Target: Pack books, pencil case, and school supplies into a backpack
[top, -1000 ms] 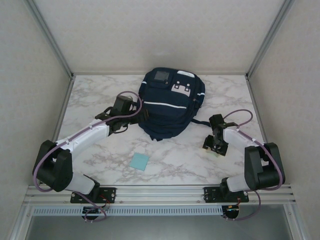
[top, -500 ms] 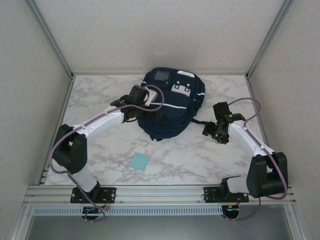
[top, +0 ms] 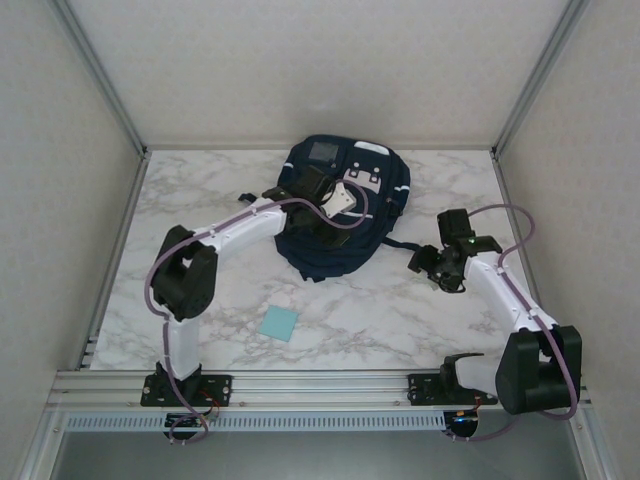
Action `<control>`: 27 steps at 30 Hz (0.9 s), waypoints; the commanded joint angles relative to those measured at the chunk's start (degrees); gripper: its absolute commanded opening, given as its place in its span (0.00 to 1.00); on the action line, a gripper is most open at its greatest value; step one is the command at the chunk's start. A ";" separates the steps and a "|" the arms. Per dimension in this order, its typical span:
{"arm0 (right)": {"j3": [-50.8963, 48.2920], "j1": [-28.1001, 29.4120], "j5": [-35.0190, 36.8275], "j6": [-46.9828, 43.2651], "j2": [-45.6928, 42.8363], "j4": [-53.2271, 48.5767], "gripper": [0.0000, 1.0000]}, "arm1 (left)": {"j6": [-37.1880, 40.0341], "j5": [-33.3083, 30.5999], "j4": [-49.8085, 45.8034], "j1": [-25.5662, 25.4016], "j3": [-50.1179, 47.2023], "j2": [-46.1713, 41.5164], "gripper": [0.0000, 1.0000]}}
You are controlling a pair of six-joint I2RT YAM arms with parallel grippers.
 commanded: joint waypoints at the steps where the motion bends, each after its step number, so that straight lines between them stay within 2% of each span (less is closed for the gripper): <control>1: -1.10 -0.91 -1.13 0.81 -1.43 0.92 0.69 | 3.72 -0.74 -4.16 -0.65 2.15 2.36 0.83; 3: -1.13 -1.36 -1.89 0.63 -1.20 1.26 0.69 | 4.25 -2.56 -4.00 -0.66 2.62 3.58 0.90; 6: -0.86 -1.62 -2.78 0.58 -0.85 1.45 0.69 | 4.47 -4.90 -2.54 -0.66 3.05 4.82 0.89; 10: -0.39 -1.85 -3.12 0.39 -0.87 1.15 0.69 | 4.50 -7.04 -0.08 -0.52 3.53 5.34 0.76; 12: -0.33 -1.96 -3.08 0.28 -1.16 0.97 0.69 | 4.45 -7.92 1.36 -0.56 3.19 4.79 0.63; 14: -0.30 -2.01 -3.19 0.37 -1.46 0.75 0.68 | 4.39 -8.44 2.29 -0.53 2.97 3.89 0.41; 16: -0.35 -2.07 -3.42 0.44 -1.69 0.75 0.68 | 4.45 -7.61 1.94 -0.49 3.41 3.17 0.23; 17: -0.33 -2.13 -3.64 0.58 -1.74 0.82 0.67 | 4.47 -6.95 1.38 -0.52 3.86 2.82 0.07; 18: -0.40 -2.14 -3.93 0.63 -1.74 1.00 0.67 | 4.33 -6.49 1.05 -0.49 4.31 2.54 0.00; 23: -0.86 -2.10 -8.13 1.60 -1.73 3.34 0.65 | 2.86 -3.68 -1.00 0.03 6.81 1.39 0.00; 27: -1.75 -1.07 -13.12 4.33 -2.47 7.81 0.64 | -1.34 -1.77 -2.93 1.01 10.56 1.37 0.00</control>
